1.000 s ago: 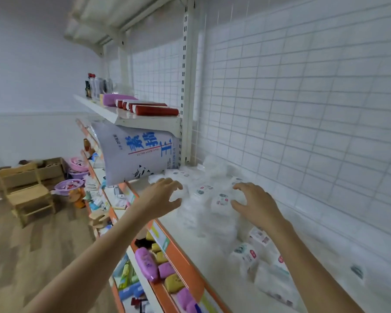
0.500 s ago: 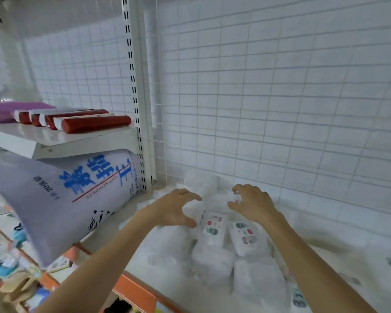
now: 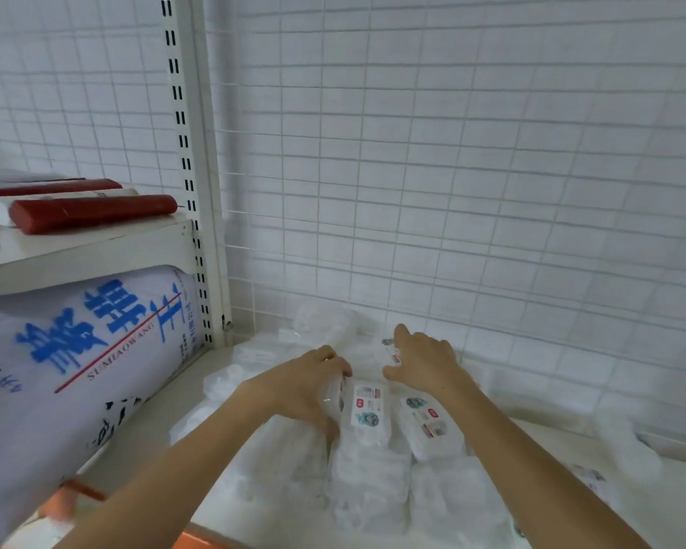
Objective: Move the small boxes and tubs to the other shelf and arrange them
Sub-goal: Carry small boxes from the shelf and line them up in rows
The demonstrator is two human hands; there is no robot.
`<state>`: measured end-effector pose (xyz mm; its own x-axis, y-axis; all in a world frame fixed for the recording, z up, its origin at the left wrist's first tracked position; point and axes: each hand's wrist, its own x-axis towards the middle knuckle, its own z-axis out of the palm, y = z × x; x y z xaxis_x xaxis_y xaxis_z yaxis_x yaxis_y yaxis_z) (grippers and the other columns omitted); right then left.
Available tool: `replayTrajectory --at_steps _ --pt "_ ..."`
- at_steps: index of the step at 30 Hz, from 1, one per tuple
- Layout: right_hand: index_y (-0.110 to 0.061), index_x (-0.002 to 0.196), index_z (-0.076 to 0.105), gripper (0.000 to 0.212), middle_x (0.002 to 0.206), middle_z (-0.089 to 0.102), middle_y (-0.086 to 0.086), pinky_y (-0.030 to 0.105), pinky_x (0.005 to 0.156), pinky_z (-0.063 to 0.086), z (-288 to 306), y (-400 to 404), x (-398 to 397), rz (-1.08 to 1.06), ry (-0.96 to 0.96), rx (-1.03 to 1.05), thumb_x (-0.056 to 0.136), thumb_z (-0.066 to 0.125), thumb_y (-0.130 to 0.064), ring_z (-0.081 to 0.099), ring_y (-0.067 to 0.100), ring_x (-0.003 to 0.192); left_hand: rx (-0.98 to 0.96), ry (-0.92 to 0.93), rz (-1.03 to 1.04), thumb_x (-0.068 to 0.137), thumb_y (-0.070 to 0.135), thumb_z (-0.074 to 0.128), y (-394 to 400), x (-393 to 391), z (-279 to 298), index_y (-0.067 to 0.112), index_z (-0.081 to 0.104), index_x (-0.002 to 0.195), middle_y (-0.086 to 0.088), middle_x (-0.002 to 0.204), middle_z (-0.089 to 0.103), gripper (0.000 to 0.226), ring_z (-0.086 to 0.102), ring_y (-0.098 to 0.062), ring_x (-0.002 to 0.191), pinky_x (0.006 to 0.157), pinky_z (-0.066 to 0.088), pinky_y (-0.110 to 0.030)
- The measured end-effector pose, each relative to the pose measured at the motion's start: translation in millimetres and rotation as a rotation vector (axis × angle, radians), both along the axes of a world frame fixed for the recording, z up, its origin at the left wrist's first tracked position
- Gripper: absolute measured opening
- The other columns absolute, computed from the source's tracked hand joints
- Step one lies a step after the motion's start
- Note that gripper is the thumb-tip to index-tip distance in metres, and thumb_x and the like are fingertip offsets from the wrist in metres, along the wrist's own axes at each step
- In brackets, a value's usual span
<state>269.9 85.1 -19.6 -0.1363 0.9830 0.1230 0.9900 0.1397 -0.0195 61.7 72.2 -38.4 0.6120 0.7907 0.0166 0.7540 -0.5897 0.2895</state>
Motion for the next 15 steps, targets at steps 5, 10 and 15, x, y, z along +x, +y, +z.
replayTrajectory --at_steps 5,10,15 --pt "-0.021 0.114 0.035 0.052 0.109 0.045 0.000 0.033 0.073 0.038 -1 -3 7 0.111 0.122 0.039 0.072 0.064 -0.033 0.051 0.021 0.087 0.031 -0.321 -0.027 0.060 0.035 0.081 10 -14 -1 0.030 0.032 0.122 0.011 0.118 0.025 0.079 0.037 -0.007 0.112 0.092 0.040 -0.016" --pt "-0.025 0.119 0.034 0.056 0.118 0.037 -0.004 0.028 0.070 0.041 0 -6 16 0.227 0.276 0.096 0.074 0.066 -0.025 0.047 0.017 0.096 0.129 -0.494 0.056 0.063 0.017 0.082 13 -9 -4 0.028 0.022 0.119 0.002 0.121 0.018 0.083 0.033 -0.009 0.112 0.088 0.031 0.001" --pt "-0.023 0.122 0.032 0.061 0.120 0.030 -0.005 0.021 0.074 0.040 4 -15 23 0.280 0.376 0.157 0.072 0.066 -0.013 0.035 0.011 0.106 0.001 -0.655 0.139 0.064 0.006 0.081 12 1 0 0.028 0.032 0.115 0.001 0.121 0.025 0.074 0.042 -0.013 0.110 0.079 0.043 -0.006"
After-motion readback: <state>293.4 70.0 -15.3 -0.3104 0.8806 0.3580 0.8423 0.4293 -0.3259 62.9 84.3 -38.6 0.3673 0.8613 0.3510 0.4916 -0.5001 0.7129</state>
